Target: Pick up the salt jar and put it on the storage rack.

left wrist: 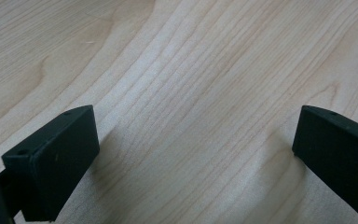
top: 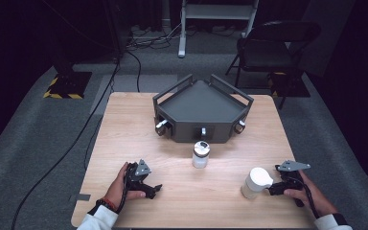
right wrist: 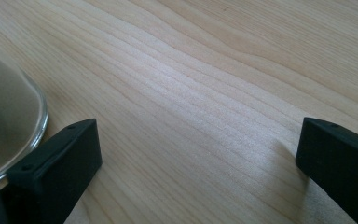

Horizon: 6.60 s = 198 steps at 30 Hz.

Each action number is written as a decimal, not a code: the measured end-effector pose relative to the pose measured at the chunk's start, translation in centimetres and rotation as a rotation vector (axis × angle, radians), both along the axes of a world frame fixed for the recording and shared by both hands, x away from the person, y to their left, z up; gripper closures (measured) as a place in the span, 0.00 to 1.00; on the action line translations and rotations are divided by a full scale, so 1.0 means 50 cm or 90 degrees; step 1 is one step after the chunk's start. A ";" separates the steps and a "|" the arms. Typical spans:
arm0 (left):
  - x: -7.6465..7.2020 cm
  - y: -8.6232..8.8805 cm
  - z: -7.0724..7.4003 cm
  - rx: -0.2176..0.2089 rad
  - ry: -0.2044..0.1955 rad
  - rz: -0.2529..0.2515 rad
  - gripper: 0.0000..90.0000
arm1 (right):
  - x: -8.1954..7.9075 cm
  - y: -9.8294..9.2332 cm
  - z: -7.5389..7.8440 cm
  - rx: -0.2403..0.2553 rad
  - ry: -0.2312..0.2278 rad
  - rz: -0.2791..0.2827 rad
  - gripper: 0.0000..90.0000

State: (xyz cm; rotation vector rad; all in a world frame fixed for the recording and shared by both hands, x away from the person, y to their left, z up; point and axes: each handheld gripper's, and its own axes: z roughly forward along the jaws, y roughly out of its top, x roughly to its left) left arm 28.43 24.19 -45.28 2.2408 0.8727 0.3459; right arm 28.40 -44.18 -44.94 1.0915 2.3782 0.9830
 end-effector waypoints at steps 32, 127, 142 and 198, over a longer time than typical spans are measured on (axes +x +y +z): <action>-0.009 -0.014 0.043 -0.012 -0.032 -0.026 0.02 | 0.001 0.000 0.000 0.001 0.001 0.002 0.00; 0.149 -0.223 0.060 -0.096 -0.057 -0.105 0.01 | 0.003 -0.001 0.000 0.001 0.000 0.006 0.00; 0.163 -0.260 0.006 -0.120 -0.054 -0.056 0.08 | 0.003 -0.001 0.000 0.001 0.000 0.007 0.00; 0.127 -0.239 0.095 -0.162 -0.130 -0.039 0.33 | 0.005 -0.003 0.000 0.002 0.000 0.019 0.00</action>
